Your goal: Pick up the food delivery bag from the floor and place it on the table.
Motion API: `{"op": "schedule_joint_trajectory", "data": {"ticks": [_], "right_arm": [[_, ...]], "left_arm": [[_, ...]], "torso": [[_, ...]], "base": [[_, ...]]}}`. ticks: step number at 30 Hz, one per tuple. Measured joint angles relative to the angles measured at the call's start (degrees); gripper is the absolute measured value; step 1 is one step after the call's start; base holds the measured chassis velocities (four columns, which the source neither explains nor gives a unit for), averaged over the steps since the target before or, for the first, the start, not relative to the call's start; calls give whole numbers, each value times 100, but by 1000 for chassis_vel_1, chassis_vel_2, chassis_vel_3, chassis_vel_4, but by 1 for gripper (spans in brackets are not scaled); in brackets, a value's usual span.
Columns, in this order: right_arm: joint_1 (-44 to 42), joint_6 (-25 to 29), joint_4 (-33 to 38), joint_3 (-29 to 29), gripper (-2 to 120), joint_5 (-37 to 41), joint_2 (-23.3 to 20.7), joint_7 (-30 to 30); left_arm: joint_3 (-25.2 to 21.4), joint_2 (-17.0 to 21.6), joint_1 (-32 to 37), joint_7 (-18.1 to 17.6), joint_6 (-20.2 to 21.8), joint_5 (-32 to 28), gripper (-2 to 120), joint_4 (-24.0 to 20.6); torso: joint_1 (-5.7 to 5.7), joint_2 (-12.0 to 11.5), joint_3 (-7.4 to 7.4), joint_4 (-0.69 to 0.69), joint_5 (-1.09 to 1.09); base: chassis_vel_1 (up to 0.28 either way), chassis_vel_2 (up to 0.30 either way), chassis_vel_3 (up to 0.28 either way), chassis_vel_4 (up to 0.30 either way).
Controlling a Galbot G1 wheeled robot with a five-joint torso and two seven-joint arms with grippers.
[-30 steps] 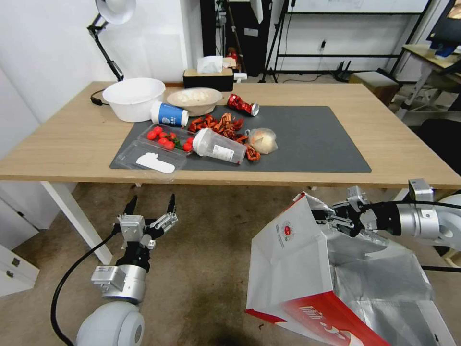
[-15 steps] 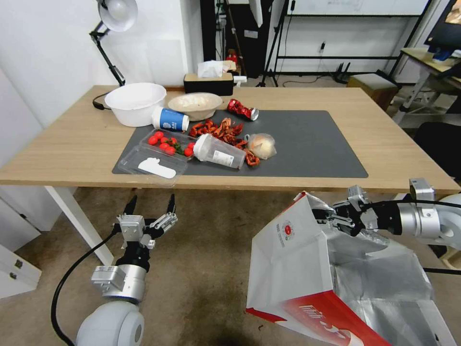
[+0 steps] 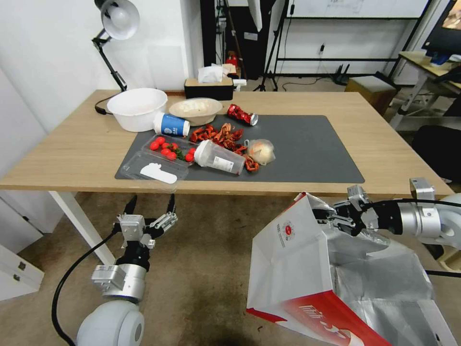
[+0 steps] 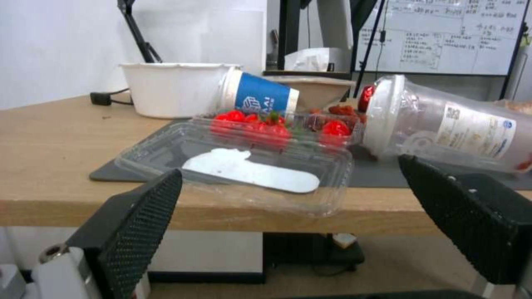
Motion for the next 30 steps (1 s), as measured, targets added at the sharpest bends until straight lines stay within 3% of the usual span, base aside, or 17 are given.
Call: {"op": "schedule_joint_trajectory", "data": {"ticks": [30], "right_arm": [[-53,1,25,-2,0,-27,58,17]], "left_arm": [[38,-12,30,-19,2,2,98,-8]], "torso": [[390,898,507,0,0]], "base": [[0,0,0,0]]}}
